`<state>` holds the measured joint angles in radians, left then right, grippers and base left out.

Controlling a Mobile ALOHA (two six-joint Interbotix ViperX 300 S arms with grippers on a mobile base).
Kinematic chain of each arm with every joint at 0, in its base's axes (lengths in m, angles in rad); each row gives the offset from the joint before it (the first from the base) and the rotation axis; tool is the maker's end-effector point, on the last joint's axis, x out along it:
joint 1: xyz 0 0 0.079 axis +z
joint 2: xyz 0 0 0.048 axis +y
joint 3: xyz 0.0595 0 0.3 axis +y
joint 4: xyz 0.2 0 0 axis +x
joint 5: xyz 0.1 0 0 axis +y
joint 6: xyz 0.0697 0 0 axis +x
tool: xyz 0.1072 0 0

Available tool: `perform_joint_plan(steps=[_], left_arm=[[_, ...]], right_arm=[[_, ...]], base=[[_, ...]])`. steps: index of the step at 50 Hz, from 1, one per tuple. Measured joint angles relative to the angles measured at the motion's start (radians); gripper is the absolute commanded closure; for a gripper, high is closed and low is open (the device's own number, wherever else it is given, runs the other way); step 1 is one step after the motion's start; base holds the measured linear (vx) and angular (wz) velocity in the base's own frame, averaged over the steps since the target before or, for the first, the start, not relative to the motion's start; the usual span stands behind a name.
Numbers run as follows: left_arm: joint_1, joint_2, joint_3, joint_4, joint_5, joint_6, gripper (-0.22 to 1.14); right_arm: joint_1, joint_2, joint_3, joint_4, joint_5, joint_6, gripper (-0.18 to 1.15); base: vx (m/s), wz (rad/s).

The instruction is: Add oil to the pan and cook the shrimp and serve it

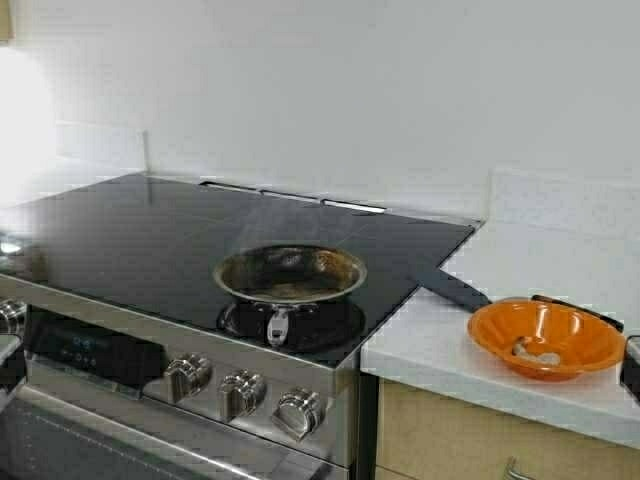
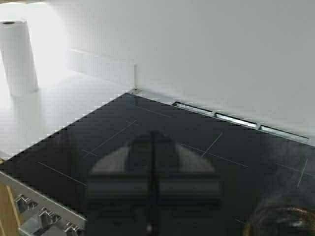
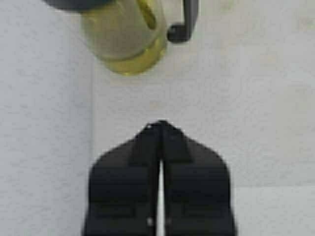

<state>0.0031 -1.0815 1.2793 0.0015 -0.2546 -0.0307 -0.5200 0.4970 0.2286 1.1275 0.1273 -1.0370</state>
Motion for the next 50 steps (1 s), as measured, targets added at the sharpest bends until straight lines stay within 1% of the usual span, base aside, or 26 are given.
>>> perform_joint_plan(steps=[3, 8, 11, 15, 19, 29, 33, 36, 41, 46, 50], left_arm=[[0.000, 0.002, -0.002, 0.000, 0.000, -0.009, 0.89], [0.000, 0.002, -0.002, 0.000, 0.000, -0.028, 0.89], [0.000, 0.000, -0.002, 0.000, 0.002, -0.032, 0.89], [0.000, 0.000, -0.002, 0.000, 0.000, -0.032, 0.89], [-0.002, 0.000, -0.002, 0.000, 0.000, -0.032, 0.89], [0.000, -0.002, -0.002, 0.000, 0.000, -0.040, 0.89], [0.000, -0.003, -0.003, 0.000, 0.002, -0.044, 0.89], [0.000, -0.005, -0.003, 0.000, 0.000, -0.046, 0.89], [0.000, -0.011, -0.003, 0.000, 0.002, -0.054, 0.89], [0.000, -0.017, -0.003, 0.000, 0.003, -0.057, 0.89], [-0.002, -0.023, -0.003, 0.000, 0.005, -0.061, 0.89]], right_arm=[[0.014, -0.067, 0.028, -0.011, 0.000, 0.000, 0.86], [0.060, -0.178, 0.055, -0.057, 0.000, -0.003, 0.89], [0.100, -0.241, 0.064, -0.114, 0.005, -0.003, 0.89], [0.167, -0.321, 0.074, -0.224, 0.035, -0.003, 0.89], [0.238, -0.387, 0.077, -0.304, 0.086, 0.014, 0.89], [0.356, -0.480, 0.084, -0.354, 0.267, 0.094, 0.89], [0.414, -0.508, 0.084, -0.403, 0.351, 0.132, 0.89], [0.463, -0.525, 0.084, -0.449, 0.382, 0.160, 0.89], [0.568, -0.555, 0.089, -0.581, 0.397, 0.241, 0.89], [0.693, -0.578, 0.094, -0.795, 0.414, 0.400, 0.89], [0.781, -0.581, 0.097, -0.988, 0.451, 0.568, 0.89]], base=[[0.00, 0.00], [0.00, 0.00], [0.00, 0.00], [0.00, 0.00], [0.00, 0.00], [0.00, 0.00], [0.00, 0.00], [0.00, 0.00], [0.00, 0.00], [0.00, 0.00], [0.00, 0.00]])
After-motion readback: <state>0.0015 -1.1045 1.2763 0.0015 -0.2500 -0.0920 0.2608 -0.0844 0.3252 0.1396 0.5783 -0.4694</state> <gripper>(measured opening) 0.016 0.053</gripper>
